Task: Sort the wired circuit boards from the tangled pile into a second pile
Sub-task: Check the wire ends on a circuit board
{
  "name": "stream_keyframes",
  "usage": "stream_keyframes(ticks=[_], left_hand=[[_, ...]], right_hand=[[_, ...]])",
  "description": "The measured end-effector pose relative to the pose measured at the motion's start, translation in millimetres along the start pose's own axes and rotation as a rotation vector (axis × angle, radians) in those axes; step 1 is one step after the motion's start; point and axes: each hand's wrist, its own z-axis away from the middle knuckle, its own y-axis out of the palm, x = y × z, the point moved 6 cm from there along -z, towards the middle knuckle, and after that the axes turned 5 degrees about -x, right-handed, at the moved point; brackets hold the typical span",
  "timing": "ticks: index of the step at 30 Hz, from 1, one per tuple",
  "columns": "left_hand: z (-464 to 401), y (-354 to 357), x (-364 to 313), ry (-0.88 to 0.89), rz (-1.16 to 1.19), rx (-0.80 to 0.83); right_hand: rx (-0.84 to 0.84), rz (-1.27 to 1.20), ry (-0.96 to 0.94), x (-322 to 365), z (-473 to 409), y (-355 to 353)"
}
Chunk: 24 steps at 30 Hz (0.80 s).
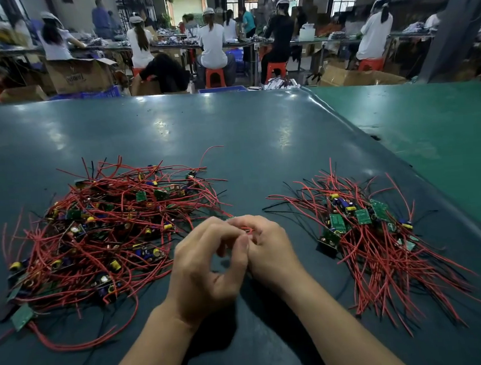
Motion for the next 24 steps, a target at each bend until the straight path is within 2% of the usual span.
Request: stream_keyframes(ticks=[2, 3, 6, 8, 10, 12, 18, 24], left_hand=[[-0.1, 1.0, -0.1, -0.037, 0.038, 0.02], [0.4, 0.0, 2.3, -0.07, 0.045, 0.009], [3.5, 1.8, 16.7, -0.262, 0.051, 0.007], [10.1, 13.5, 30.6, -0.487, 0.09, 0.109], [16.9, 23.6, 39.8, -0.674, 0.146, 0.206], [17.8, 25.4, 45.3, -0.762, 0.239, 0.19], [12.1, 20.3, 49.9, -0.973, 0.681, -0.063], [14.1, 16.1, 54.8, -1.055, 0.785, -0.221]], right_hand=[[-0.127, -0.004, -0.05, 3.5, -2.3, -7.1], [-0.2, -0.086, -0.037, 3.6, -4.1, -12.4], [-0.336, -0.527, 0.068, 5.5, -10.1, -31.4], [-0.3, -0.786, 0.13, 7.8, -11.1, -36.7], [-0.219, -0.928, 0.177, 12.7, -8.9, -35.0], [-0.137, -0.958, 0.234, 15.4, -7.0, -29.7], [0.007, -0.967, 0.367, 14.0, -3.6, -16.2], [0.051, -0.868, 0.354, 15.8, -1.1, -12.1]])
